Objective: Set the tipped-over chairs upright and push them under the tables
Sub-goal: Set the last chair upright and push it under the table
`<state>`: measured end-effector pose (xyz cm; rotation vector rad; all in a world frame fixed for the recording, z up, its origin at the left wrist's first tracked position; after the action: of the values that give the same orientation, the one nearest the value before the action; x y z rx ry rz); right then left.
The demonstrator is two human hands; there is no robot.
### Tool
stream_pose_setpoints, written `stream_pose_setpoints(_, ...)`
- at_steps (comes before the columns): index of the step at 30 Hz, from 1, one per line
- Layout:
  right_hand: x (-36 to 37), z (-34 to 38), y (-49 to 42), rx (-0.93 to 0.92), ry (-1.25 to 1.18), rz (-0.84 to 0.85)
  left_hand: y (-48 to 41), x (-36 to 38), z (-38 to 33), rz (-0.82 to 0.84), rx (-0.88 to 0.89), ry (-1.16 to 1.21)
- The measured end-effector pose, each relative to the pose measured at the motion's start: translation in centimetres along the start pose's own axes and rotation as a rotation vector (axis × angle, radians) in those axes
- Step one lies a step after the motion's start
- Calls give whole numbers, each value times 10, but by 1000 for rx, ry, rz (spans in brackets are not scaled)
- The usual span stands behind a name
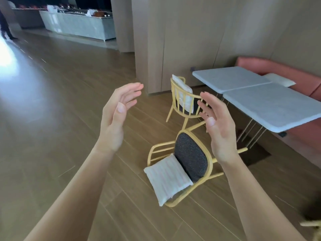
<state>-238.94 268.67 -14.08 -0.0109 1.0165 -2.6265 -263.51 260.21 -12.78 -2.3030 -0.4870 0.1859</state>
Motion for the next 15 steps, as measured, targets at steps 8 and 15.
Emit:
stream_pose_setpoints(8,86,-53,-65,86,181,-223,-119,-54,114,252,-66,159)
stream_pose_setpoints(15,84,-112,-103,158,310,-410,-194,-27,205,406,-90,306)
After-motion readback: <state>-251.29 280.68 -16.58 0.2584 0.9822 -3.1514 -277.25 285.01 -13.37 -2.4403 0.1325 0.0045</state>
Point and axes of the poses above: each hand's wrist, its own y-axis away from the middle knuckle, its own x-axis out of the palm, z = x × y, the point moved 8 cm from there along -y, towards the middle knuckle, and after that the axes turned 3 degrees about -z, right-handed, at the moved point
